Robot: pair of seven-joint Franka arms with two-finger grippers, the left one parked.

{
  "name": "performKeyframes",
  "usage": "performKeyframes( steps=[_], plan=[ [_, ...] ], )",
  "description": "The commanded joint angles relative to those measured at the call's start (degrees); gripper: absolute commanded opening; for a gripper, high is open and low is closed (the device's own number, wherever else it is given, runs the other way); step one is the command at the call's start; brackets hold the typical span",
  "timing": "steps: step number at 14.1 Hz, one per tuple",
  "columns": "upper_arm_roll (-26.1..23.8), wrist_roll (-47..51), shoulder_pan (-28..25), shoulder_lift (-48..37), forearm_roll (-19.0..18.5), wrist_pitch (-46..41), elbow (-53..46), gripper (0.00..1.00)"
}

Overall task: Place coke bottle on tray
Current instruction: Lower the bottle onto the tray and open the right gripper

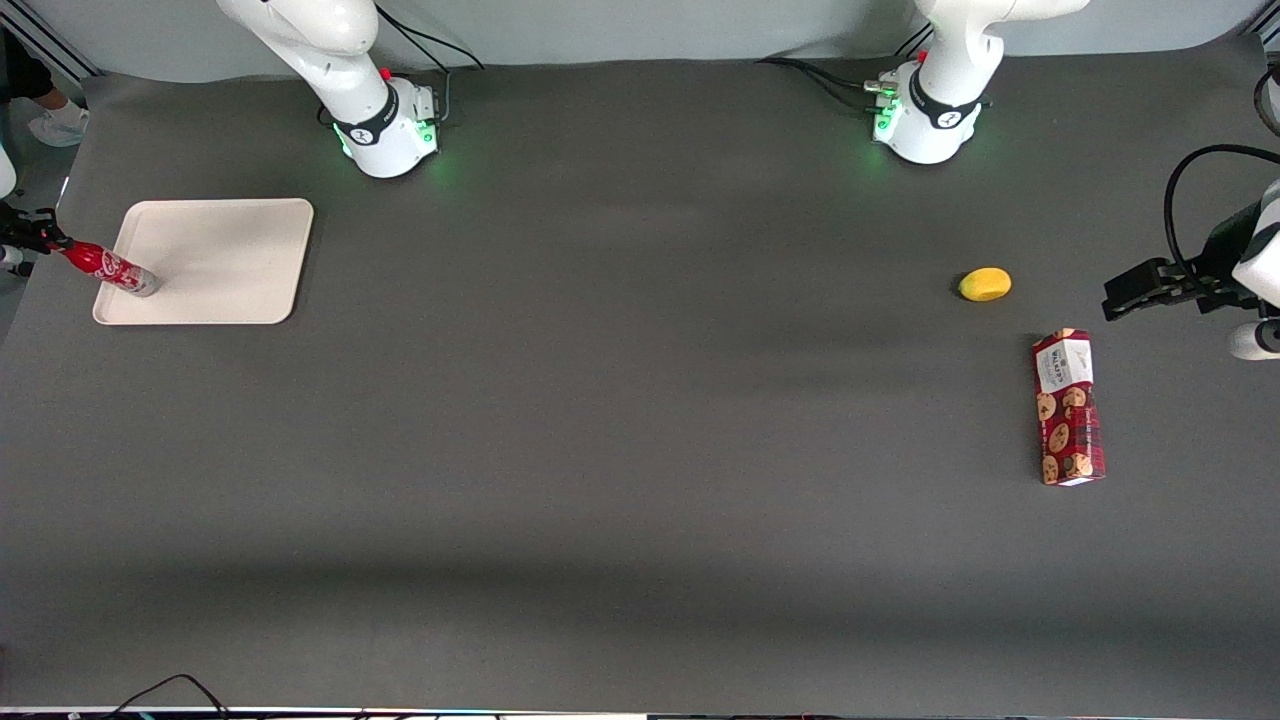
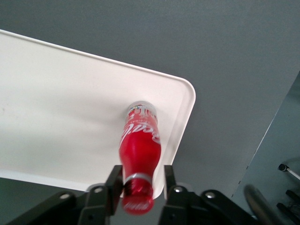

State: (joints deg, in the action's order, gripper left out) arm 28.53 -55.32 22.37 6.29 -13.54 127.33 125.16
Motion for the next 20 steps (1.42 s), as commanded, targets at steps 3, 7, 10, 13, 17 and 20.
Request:
performKeyframes(
  steps=[3, 7, 10, 13, 17, 20],
  plan=[
    [-0.57, -1.11, -0.49, -0.23, 1.41, -1.37, -1.58, 1.0],
    [-7.93, -0.67, -0.49, -3.3, 5.52, -18.04, -12.18, 1.0],
    [-14.35, 2.21, -0.58, -4.1, 8.43, -28.16, -21.86, 1.0],
    [-18.66, 8.45, -4.17, -4.71, 9.58, -37.04, -30.3, 1.0],
    [-31.57, 24.95, -4.44, -10.23, 10.11, -43.04, -32.7, 1.0],
    [-38.97, 38.22, -4.88, -13.58, 13.79, -45.24, -32.7, 1.0]
  ],
)
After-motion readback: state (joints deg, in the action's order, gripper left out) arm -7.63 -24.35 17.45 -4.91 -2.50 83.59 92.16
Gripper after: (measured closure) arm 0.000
